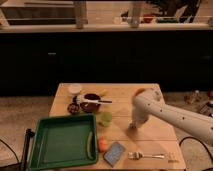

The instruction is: Wipe table surface with towel

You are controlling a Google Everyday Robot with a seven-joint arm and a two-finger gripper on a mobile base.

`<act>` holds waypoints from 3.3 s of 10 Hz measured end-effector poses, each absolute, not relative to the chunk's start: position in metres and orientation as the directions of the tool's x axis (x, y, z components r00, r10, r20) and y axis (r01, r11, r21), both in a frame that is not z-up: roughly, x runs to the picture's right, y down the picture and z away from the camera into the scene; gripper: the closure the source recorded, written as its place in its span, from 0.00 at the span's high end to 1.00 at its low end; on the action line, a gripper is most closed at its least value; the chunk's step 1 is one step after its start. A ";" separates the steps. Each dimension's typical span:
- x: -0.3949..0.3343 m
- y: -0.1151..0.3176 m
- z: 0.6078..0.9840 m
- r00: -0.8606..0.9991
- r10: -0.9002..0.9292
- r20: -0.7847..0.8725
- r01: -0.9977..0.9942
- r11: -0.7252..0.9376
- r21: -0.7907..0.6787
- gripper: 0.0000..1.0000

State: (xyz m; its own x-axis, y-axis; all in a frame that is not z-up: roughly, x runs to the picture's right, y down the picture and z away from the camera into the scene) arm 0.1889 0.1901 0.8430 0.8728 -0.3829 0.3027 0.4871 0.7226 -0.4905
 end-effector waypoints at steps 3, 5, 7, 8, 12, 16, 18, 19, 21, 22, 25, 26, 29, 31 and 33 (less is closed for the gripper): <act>0.150 0.183 0.843 0.846 -0.412 0.338 0.531 0.712 -0.460 0.00; 0.112 0.188 0.837 0.791 -0.468 0.394 0.608 0.674 -0.420 0.00; 0.097 0.200 0.825 0.737 -0.508 0.446 0.670 0.637 -0.382 0.00; 0.094 0.212 0.815 0.710 -0.513 0.482 0.695 0.619 -0.366 0.00; 0.120 0.253 0.796 0.682 -0.501 0.533 0.720 0.587 -0.370 0.00; 0.172 0.251 0.802 0.742 -0.455 0.492 0.659 0.628 -0.414 0.00; 0.182 0.234 0.808 0.771 -0.440 0.460 0.626 0.658 -0.420 0.00; 0.183 0.223 0.814 0.781 -0.436 0.448 0.613 0.671 -0.417 0.00; 0.183 0.191 0.833 0.801 -0.427 0.419 0.588 0.694 -0.415 0.00; 0.180 0.182 0.838 0.803 -0.427 0.415 0.584 0.699 -0.413 0.00; 0.151 0.168 0.846 0.788 -0.445 0.426 0.604 0.691 -0.396 0.00; 0.139 0.170 0.844 0.772 -0.458 0.441 0.624 0.679 -0.387 0.00; 0.113 0.188 0.835 0.713 -0.498 0.494 0.688 0.635 -0.351 0.00; 0.108 0.211 0.820 0.676 -0.513 0.529 0.720 0.612 -0.327 0.00; 0.120 0.224 0.811 0.670 -0.507 0.542 0.724 0.607 -0.328 0.00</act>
